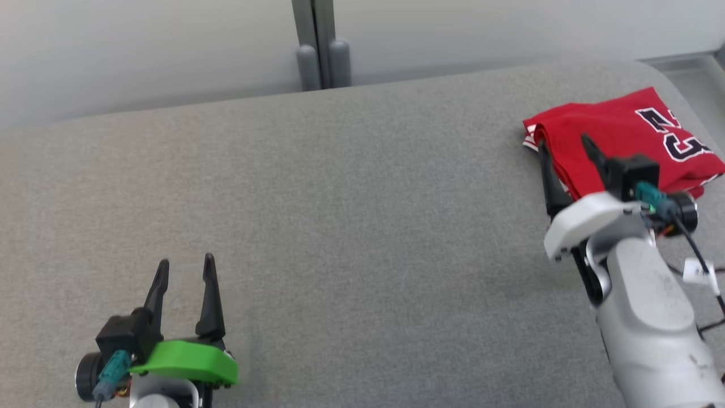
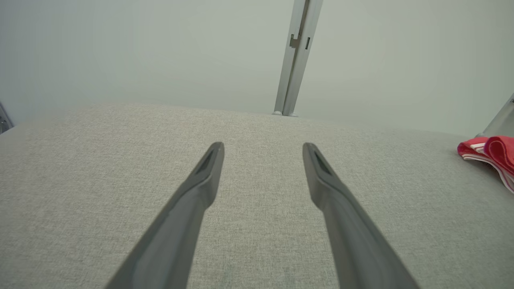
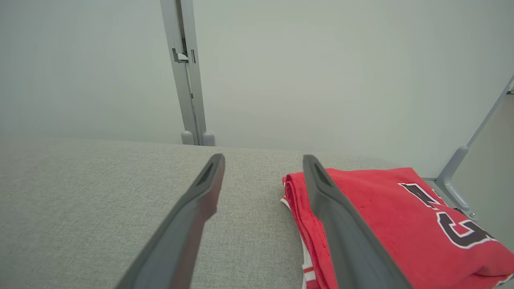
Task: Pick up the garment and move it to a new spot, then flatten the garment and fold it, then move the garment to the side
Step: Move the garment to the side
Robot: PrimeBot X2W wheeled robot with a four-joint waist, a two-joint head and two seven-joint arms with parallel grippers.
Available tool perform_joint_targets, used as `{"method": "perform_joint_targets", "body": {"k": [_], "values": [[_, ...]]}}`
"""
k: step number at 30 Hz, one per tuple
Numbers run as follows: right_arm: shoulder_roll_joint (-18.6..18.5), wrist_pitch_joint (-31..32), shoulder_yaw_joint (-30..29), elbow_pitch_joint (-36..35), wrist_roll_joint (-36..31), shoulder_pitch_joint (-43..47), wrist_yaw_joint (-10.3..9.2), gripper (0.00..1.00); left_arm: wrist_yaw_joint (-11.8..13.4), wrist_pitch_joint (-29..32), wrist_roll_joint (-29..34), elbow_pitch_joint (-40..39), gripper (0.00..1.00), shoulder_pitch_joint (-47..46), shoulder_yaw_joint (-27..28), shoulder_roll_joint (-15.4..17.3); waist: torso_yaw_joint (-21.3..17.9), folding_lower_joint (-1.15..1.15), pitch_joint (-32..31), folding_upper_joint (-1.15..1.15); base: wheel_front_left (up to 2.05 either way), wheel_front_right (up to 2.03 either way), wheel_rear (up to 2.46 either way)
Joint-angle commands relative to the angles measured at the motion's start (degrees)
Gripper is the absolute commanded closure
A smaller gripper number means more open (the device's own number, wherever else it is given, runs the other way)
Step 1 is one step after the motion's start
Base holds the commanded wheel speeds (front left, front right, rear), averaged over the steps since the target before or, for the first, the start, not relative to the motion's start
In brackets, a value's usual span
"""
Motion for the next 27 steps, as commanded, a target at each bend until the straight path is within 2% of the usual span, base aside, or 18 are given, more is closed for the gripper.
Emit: {"method": "perform_joint_targets", "body": {"k": [1, 4, 8, 14, 22, 27], "values": [[0.1, -0.4, -0.5, -1.1, 0.6, 2.6, -0.10, 0.00, 0.3, 0.0, -0.3, 0.3, 0.00, 1.4, 0.4, 0.0, 1.9, 0.00, -2.5, 0.00, 0.00, 0.00, 0.00], [0.6, -0.7, -1.0, -4.3, 1.3, 7.7, -0.10, 0.00, 0.6, 0.0, -0.7, 0.3, 0.00, 3.5, 0.9, -0.1, 2.5, 0.00, -3.2, 0.00, 0.00, 0.00, 0.00], [0.6, -0.7, 0.4, -9.6, 6.1, 14.3, -0.10, 0.00, 0.6, 0.0, -1.4, 0.4, 0.00, 5.4, 0.7, -0.3, 3.4, 0.00, -3.5, 0.00, 0.00, 0.00, 0.00], [0.6, -0.7, 0.8, -16.4, 9.6, 22.3, -0.10, 0.00, 0.8, 0.0, -2.4, 0.5, 0.00, 6.6, -0.3, -0.4, 4.4, 0.00, -3.8, 0.00, 0.00, 0.00, 0.00], [0.6, -0.7, 0.1, -23.1, 11.0, 28.9, -0.10, 0.00, 1.8, 0.0, -3.9, 0.1, 0.00, 7.8, -1.6, -0.4, 4.5, 0.00, -4.4, 0.00, 0.00, 0.00, 0.00], [0.6, -0.8, 0.9, -24.2, 12.0, 30.8, -0.10, 0.00, 2.3, 0.0, -4.5, 0.0, 0.00, 8.3, -2.3, -0.4, 4.3, 0.00, -4.5, 0.00, 0.00, 0.00, 0.00]]}}
